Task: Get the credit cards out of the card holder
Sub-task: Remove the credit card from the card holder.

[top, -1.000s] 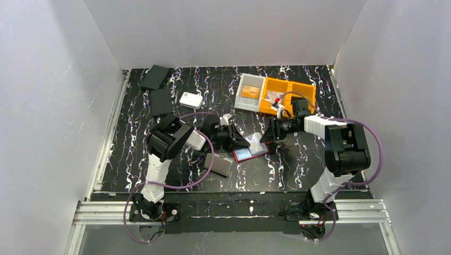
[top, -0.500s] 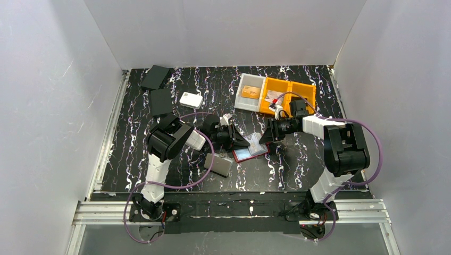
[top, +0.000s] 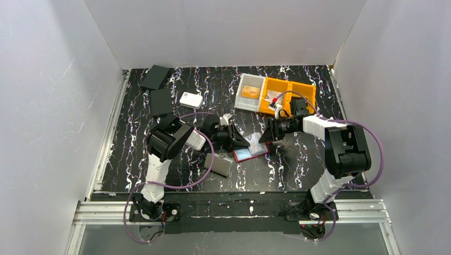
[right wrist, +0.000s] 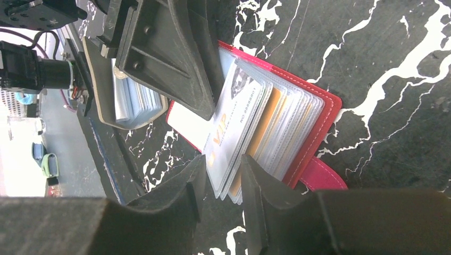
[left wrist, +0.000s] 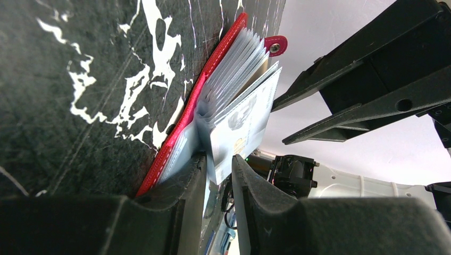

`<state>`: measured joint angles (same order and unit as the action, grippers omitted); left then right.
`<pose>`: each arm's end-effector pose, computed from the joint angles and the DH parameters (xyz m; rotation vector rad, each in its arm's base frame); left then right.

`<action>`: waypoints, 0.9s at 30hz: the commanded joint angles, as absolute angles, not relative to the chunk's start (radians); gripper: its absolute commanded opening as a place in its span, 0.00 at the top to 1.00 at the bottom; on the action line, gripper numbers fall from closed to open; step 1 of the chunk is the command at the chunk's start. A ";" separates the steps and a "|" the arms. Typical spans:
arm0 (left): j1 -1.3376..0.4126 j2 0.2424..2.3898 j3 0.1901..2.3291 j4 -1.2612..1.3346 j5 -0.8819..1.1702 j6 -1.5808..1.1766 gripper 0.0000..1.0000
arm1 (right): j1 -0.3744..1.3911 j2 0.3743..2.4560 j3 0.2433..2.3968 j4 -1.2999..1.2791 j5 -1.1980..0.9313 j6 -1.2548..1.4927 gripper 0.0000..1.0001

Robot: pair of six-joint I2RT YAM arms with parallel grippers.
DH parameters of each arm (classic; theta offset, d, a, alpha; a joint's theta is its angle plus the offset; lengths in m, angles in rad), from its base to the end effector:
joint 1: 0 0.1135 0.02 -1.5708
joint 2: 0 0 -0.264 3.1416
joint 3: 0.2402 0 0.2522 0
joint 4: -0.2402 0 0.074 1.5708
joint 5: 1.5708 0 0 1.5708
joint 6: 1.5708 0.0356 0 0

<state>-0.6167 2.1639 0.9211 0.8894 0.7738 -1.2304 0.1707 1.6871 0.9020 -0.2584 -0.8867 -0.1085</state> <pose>0.3091 -0.2497 0.0854 -0.0715 2.3719 -1.8301 0.3056 0.0807 0.1616 -0.6410 2.3425 1.1636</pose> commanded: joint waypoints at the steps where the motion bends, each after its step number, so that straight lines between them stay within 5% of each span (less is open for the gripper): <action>1: -0.613 2.126 0.915 0.839 0.784 -1.199 0.76 | 0.169 1.669 0.914 -0.246 -0.921 -0.118 0.62; 27: -0.614 2.127 0.920 0.839 0.790 -1.203 0.76 | 0.176 1.689 0.917 -0.261 -0.911 -0.126 0.69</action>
